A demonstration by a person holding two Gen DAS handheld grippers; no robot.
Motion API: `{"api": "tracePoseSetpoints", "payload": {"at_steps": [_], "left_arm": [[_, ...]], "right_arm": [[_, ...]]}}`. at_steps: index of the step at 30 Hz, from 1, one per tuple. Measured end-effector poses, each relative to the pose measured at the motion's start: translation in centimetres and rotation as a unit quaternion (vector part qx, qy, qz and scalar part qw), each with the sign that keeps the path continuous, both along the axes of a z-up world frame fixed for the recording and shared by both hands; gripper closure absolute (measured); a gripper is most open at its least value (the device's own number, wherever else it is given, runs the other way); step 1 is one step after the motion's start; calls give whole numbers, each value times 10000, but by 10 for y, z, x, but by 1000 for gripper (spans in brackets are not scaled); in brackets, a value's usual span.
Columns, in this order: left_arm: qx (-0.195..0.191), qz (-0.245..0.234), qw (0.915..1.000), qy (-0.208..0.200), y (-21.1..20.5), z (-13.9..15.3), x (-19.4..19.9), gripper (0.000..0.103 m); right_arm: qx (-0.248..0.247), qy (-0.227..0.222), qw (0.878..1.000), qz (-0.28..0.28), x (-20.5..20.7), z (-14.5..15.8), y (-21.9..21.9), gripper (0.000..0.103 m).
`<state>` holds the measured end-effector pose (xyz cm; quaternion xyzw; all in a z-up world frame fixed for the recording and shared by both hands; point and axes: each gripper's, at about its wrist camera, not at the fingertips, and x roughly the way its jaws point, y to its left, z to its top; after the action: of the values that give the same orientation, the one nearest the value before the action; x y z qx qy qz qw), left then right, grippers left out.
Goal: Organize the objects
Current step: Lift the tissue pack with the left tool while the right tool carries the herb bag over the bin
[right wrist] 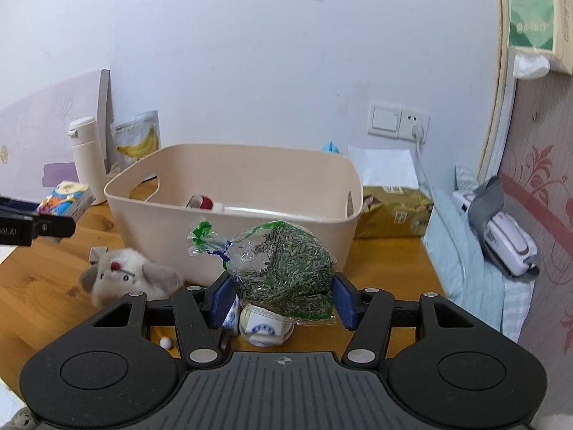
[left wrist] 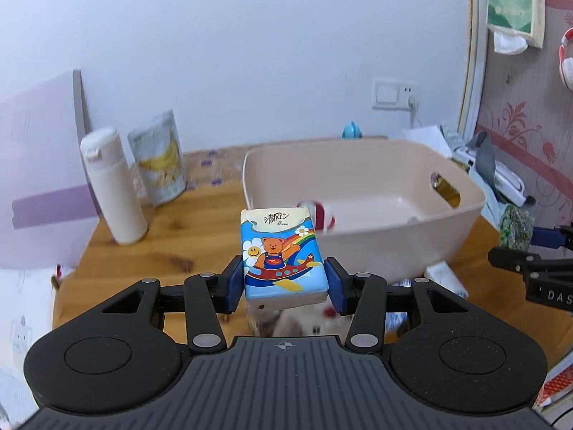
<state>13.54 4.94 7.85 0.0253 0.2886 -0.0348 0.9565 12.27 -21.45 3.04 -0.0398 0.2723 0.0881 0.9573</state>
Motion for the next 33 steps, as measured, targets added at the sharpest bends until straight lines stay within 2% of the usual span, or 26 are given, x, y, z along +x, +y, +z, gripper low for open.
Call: {"api": "tracePoseSetpoints", "payload": {"at_steps": [8,20,33], "left_arm": [[73,-132,9996,-222,-10,17,26,55],[6,-163,9995,-274,-23,20,80,55],[45,-247,9993,268,-39,-17,138,55]], "right_arm": [[23,-211,9997,-132,18,13,0,47],[51,-331,9992,-219,59,23,-3,47],[12,-122,9994,-314,101,12,4,47]]}}
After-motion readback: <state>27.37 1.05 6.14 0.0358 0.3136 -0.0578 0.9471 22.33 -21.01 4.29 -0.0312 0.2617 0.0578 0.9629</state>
